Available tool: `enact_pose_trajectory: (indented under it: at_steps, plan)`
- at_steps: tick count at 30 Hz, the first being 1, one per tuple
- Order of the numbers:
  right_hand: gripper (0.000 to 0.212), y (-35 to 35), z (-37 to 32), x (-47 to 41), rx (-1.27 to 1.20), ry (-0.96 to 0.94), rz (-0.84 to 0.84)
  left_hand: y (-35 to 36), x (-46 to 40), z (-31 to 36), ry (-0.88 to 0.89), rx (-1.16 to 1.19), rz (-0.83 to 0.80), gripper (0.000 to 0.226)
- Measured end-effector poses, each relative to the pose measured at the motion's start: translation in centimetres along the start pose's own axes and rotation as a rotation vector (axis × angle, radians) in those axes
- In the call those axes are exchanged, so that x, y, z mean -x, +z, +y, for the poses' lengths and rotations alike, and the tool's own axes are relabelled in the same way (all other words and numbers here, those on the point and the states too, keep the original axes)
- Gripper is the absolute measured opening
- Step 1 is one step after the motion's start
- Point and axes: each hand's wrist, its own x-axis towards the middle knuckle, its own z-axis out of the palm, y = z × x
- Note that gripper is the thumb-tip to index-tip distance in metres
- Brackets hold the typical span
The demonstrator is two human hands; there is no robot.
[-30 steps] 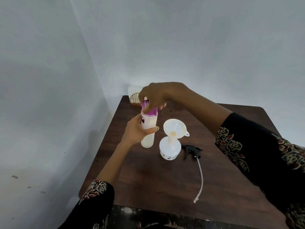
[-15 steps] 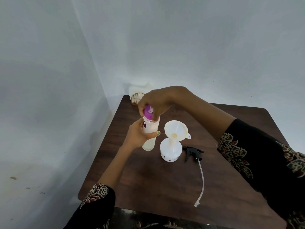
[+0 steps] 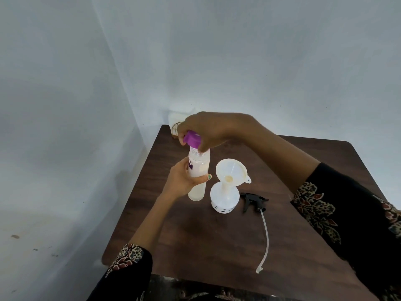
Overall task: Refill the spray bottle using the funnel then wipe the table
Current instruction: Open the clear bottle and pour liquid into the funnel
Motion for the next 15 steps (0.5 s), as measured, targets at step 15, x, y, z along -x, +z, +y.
enact_pose_trajectory:
  at_steps: [15]
  plan:
    - [0.038, 13.6, 10.7, 6.1, -0.701, 0.675, 0.828, 0.0, 0.0, -1.1, -0.05, -0.038, 0.025, 0.071]
